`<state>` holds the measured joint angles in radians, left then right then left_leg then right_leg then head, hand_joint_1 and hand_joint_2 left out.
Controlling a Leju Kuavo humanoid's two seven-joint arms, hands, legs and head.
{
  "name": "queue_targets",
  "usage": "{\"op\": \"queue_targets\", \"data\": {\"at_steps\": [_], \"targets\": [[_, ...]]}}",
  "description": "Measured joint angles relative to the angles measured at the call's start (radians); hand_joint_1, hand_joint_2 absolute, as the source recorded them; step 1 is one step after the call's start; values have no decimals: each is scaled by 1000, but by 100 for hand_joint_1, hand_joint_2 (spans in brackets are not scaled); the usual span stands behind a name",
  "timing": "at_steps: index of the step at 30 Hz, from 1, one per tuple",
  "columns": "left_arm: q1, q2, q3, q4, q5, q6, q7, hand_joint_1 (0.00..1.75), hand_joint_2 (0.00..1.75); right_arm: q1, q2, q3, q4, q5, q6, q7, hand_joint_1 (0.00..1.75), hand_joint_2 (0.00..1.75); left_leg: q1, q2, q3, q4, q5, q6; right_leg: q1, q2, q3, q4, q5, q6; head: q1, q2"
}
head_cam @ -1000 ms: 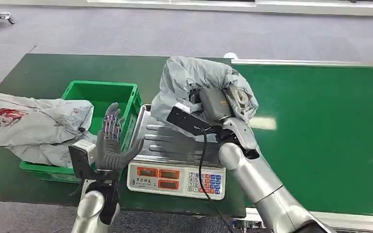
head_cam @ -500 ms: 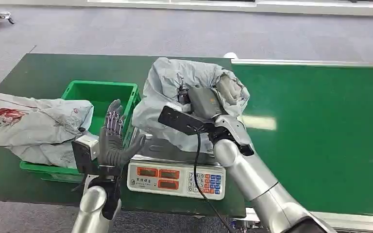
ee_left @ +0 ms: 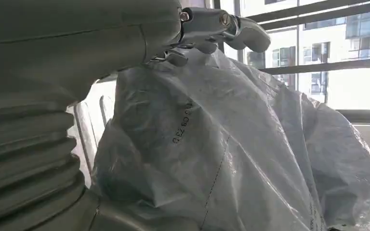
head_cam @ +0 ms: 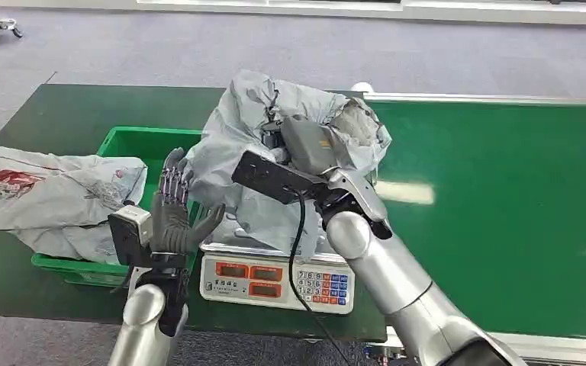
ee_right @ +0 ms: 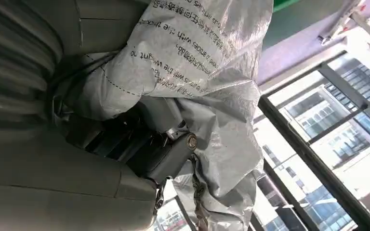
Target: Moved the parcel from conveyor to table for the left to box.
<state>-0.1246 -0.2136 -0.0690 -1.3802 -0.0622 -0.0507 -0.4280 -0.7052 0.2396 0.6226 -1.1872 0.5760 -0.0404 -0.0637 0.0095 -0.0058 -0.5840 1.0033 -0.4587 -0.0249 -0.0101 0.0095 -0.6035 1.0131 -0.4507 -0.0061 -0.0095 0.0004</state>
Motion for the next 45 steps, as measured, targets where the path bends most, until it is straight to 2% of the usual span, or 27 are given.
{"op": "queue_targets", "data": {"at_steps": [1, 2, 7, 14, 24, 27, 30, 34, 39, 45], "targets": [[0, 0, 0, 0, 0, 2, 0, 0, 175, 1, 0, 1, 0, 1, -1, 0, 175, 175, 0, 0, 0, 0, 0, 0, 0, 0, 0, 0, 0, 0, 0, 0], [1, 0, 1, -2, 0, 5, 0, 0, 175, 2, 0, 2, 0, 9, -3, 2, 0, 175, 0, 0, 0, 0, 0, 0, 0, 0, 0, 0, 0, 0, 0, 0], [5, 0, 26, -6, 4, 15, -4, 0, 175, 24, 0, 16, 29, 61, -29, -1, 0, 175, 0, 0, 0, 0, 0, 0, 0, 0, 0, 0, 0, 0, 0, 0], [7, 0, 32, -5, 0, 14, 2, 0, 175, 49, -2, 10, 40, 40, -50, 1, 0, 175, 0, 0, 0, 0, 0, 0, 0, 0, 0, 0, 0, 0, 0, 0], [4, 0, 30, 9, -142, 90, 23, 0, 175, 112, -16, -89, 76, -106, -88, -93, 0, 175, 0, 0, 0, 0, 0, 0, 0, 0, -1, 0, 0, 0, 0, 0], [-17, 1, 5, 31, -304, 162, 53, 0, 175, 150, -16, -127, 74, -230, -99, -193, 0, 175, 0, -2, 1, 1, 0, 0, 0, 0, -1, 0, 0, 0, 0, 0], [-75, 5, -47, 110, -463, 172, 101, 0, 175, 217, -12, -193, 34, -403, -107, -319, 0, 175, 0, -3, 0, 1, 0, 0, 0, -3, 0, 0, 0, 0, 0, 0], [-193, 5, -129, 267, -631, 168, 147, 0, 175, 262, -10, -273, 21, -515, -115, -362, 0, 175, -1, -3, 0, 1, 0, 1, 0, -3, 0, 0, 1, 1, 0, 0], [-356, -18, -219, 521, -796, 159, 180, 0, 175, 290, -2, -318, 13, -559, -53, -388, 0, 175, -1, -2, 0, 2, 1, 2, -1, -2, 0, 0, 2, 2, 0, 0], [-483, -58, -316, 756, -909, 115, 176, 0, 175, 300, 24, -320, -13, -580, -19, -409, 0, 175, -1, -1, 0, 2, 1, 1, -1, -1, -1, 0, 2, 2, 0, 0]]}}
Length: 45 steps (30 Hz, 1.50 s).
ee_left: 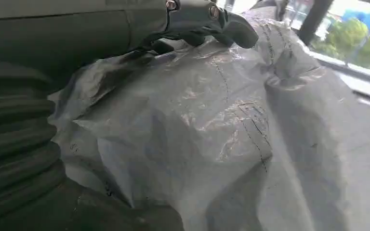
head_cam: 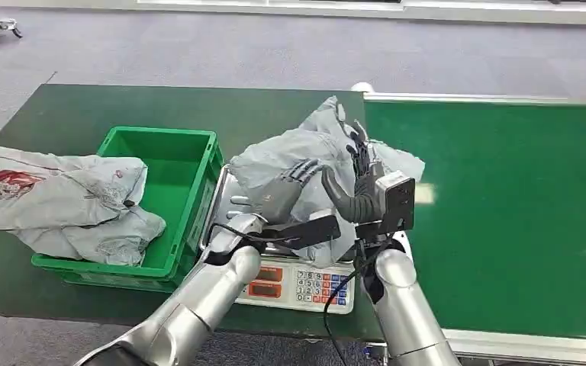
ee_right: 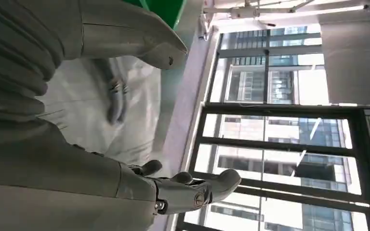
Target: Moved the parcel from conveyor to table for the left to box.
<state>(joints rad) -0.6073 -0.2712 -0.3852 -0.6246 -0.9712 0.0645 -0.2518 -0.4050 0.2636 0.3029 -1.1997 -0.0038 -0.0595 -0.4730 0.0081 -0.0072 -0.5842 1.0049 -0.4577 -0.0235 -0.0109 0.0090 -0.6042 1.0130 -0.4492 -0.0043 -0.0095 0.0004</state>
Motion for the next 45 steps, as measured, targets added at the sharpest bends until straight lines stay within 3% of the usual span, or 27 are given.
{"op": "queue_targets", "data": {"at_steps": [18, 19, 20, 25, 28, 40, 45], "targets": [[-100, -26, -56, 182, -33, -43, -16, 0, 175, 4, 9, 0, -21, -18, 9, -7, 0, 175, 0, 0, -1, 0, 0, 0, 0, -1, 0, 0, 0, 0, 0, 0], [-107, -26, -63, 190, -47, -60, -21, 59, 175, 4, 10, 1, -22, -21, 9, -9, 0, 175, 0, 0, -1, 0, 0, 0, 0, -1, 0, 0, 0, 0, 0, 0], [-114, -26, -70, 198, -59, -81, -29, 175, 175, 5, 11, 2, -26, -27, 10, -12, 0, 175, 0, 0, -1, 0, 0, 0, 0, -1, 0, 0, 0, 0, 0, 0], [-166, -24, -118, 253, -99, -357, -103, 175, 175, 19, 11, 18, -74, -43, 7, -27, 0, 175, 0, 0, -1, 0, 0, 0, 0, -1, 1, 0, 0, 0, 0, 0], [-197, -19, -161, 276, -124, -428, -94, 175, 175, 40, 11, 24, -106, -43, -14, -35, 0, 175, 0, -1, 0, 0, 0, 0, 0, -2, 2, 0, 0, 0, 0, 0], [-323, 98, -203, 287, -161, -314, -66, 175, 175, 139, -10, 25, -261, -64, 3, -35, 0, 175, 2, 1, 1, 0, 2, -2, 1, 1, 1, 0, 1, -1, 0, 0], [-372, 167, -205, 274, -173, -202, -15, 175, 175, 190, -19, 5, -269, -43, -10, -37, 0, 175, 2, 2, 0, 0, 2, -2, 3, 1, 0, 1, 1, -1, 0, 0]]}}
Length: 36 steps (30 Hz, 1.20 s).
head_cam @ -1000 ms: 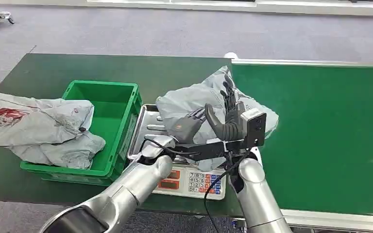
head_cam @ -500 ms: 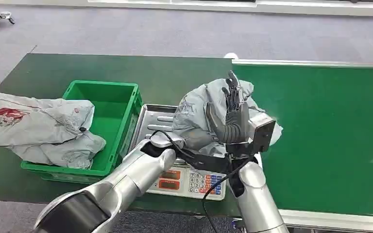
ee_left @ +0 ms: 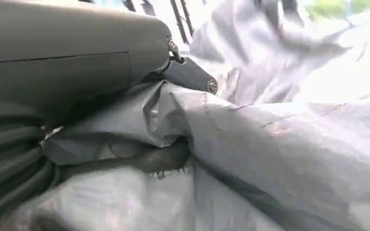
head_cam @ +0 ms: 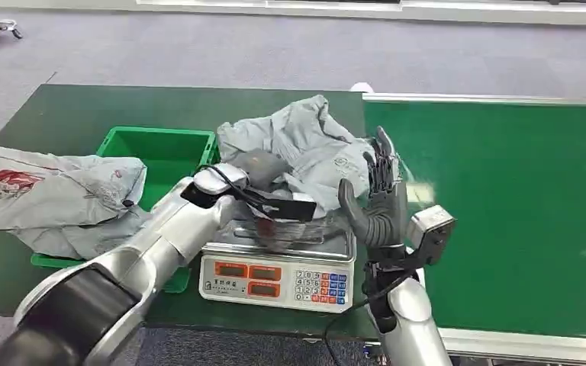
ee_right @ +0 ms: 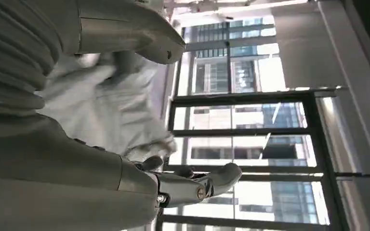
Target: Moved the parcel from conveyor to table for the left to box.
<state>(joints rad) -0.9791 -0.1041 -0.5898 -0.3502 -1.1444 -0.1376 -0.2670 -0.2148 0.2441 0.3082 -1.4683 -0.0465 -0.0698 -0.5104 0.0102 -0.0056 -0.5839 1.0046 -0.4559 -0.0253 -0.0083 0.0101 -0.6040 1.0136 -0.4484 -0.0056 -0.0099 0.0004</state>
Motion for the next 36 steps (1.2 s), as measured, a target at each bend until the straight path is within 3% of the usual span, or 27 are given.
{"op": "queue_targets", "data": {"at_steps": [11, 36], "targets": [[-163, 120, 0, -121, 13, -21, 12, 175, 175, 138, -10, -91, -1, -26, 30, -21, 0, 175, -1, -1, -2, 0, 0, 0, 0, -1, -1, 0, 0, 0, 0, 0], [-176, 144, 0, -203, 13, -11, 13, 175, 175, 188, -10, -118, -37, -16, 38, -19, 0, 175, -1, -1, -2, 0, 0, 0, 0, -2, -1, 0, 0, 0, 0, 0]]}}
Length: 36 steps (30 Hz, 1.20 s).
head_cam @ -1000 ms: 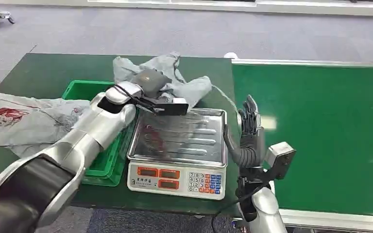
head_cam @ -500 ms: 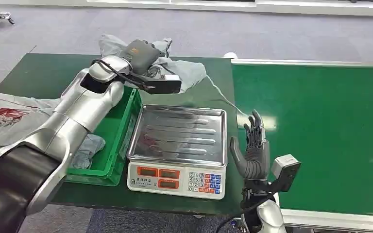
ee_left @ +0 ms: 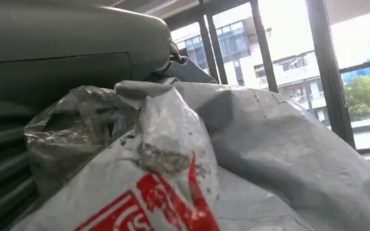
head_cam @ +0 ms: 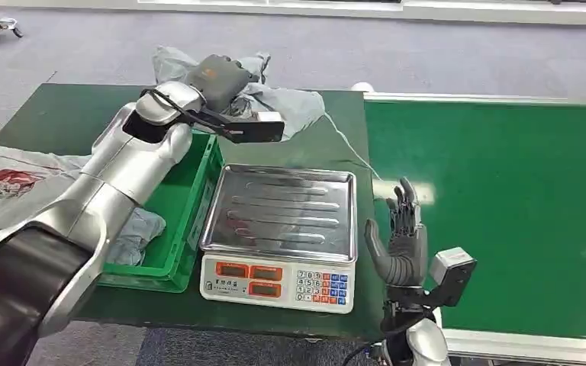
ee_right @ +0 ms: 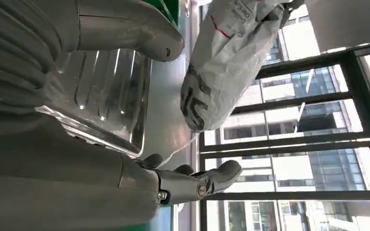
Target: Moved the parcel from conveyor to table for the left to box.
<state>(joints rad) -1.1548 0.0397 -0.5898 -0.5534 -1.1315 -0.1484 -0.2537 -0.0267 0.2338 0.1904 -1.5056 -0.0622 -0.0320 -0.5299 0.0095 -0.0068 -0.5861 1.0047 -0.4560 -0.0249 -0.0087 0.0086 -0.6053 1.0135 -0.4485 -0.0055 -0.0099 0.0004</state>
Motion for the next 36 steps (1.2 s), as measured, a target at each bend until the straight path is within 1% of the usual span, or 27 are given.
{"op": "queue_targets", "data": {"at_steps": [5, 7, 8, 9, 10, 11, 12, 13, 15, 17, 18, 26, 30, 31, 36], "targets": [[18, 27, 0, -71, -3, 1, 42, 175, 175, 64, -2, -21, -54, 11, 2, -3, 0, 175, 0, 0, 0, 0, -1, 0, 0, 0, 0, 0, 0, 0, 1, 0], [50, 58, 6, -106, -11, 19, 60, 175, 175, 84, -2, -33, -75, 12, 1, -3, 0, 175, 0, 2, 0, -1, -1, 0, -1, 2, 0, 0, 0, 0, 1, 0], [74, 85, 13, -128, -11, 33, 71, 175, 175, 97, -2, -42, -87, 15, 0, -4, 0, 175, 0, 3, -1, -2, -2, -1, -3, 4, 1, 0, -1, 0, 0, 0], [113, 122, 26, -152, -12, 42, 100, 175, 175, 111, -2, -51, -98, 17, -3, -9, 0, 175, 0, 5, -4, -4, -3, -1, -4, 6, 3, 0, -1, -1, 2, 0], [177, 178, 52, -199, -12, 61, 143, 175, 175, 131, -2, -62, -117, 17, -6, -18, 0, 175, -2, 10, 3, -6, -6, -3, -5, 11, 5, 0, -4, -3, 1, 0], [254, 217, 88, -245, -12, 94, 160, 175, 175, 154, -2, -74, -137, 18, -2, -21, 0, 175, -4, 15, 9, -10, -11, -3, -8, 16, 9, 0, -7, -3, 0, 0], [334, 274, 137, -277, -16, 153, 131, 175, 175, 180, -1, -90, -162, 23, 6, -17, 0, 175, -5, 21, 18, -12, -11, -4, -9, 22, 13, 0, -9, -4, 0, 0], [415, 309, 190, -289, -36, 206, 86, 175, 175, 204, -1, -104, -182, 34, 15, -7, 0, 175, -5, 25, 29, -11, -12, -5, -8, 26, 12, 0, -9, -5, 0, 0], [527, 344, 276, -314, -90, 230, 54, 175, 175, 230, 0, -116, -202, 49, 21, 2, 0, 175, -2, 23, 25, -11, -12, -6, -6, 25, 10, 0, -10, -6, 0, 0], [593, 361, 340, -348, -135, 212, 53, 175, 175, 237, 3, -125, -214, 56, 22, 3, 0, 175, -1, 14, 22, -11, -11, -6, -3, 15, 10, 0, -12, -7, 0, 0], [613, 361, 361, -362, -145, 202, 52, 175, 175, 237, 5, -127, -217, 60, 23, 4, 0, 175, -1, 12, 21, -11, -11, -6, -1, 13, 10, 0, -12, -7, 0, 0], [712, 385, 472, -450, -174, 158, 72, 175, 175, 228, 9, -130, -224, 77, 17, 27, 0, 175, -1, 12, 20, -11, -12, -6, -3, 13, 10, 0, -12, -7, 0, 0], [749, 401, 513, -481, -150, 141, 47, 175, 175, 213, 8, -129, -220, 68, 0, 34, 0, 175, 0, 12, 20, -11, -12, -6, -3, 13, 10, 0, -12, -7, 0, 0], [762, 404, 522, -491, -138, 135, 37, 0, 175, 211, 8, -129, -218, 61, -2, 35, 0, 175, 0, 12, 20, -11, -12, -6, -3, 13, 10, 0, -12, -7, 0, 0], [822, 416, 564, -546, -74, 124, -5, 0, 175, 197, 7, -124, -201, 37, -17, 31, 0, 175, 0, 11, 20, -11, -12, -7, -3, 12, 10, 0, -13, -8, 0, 0]]}}
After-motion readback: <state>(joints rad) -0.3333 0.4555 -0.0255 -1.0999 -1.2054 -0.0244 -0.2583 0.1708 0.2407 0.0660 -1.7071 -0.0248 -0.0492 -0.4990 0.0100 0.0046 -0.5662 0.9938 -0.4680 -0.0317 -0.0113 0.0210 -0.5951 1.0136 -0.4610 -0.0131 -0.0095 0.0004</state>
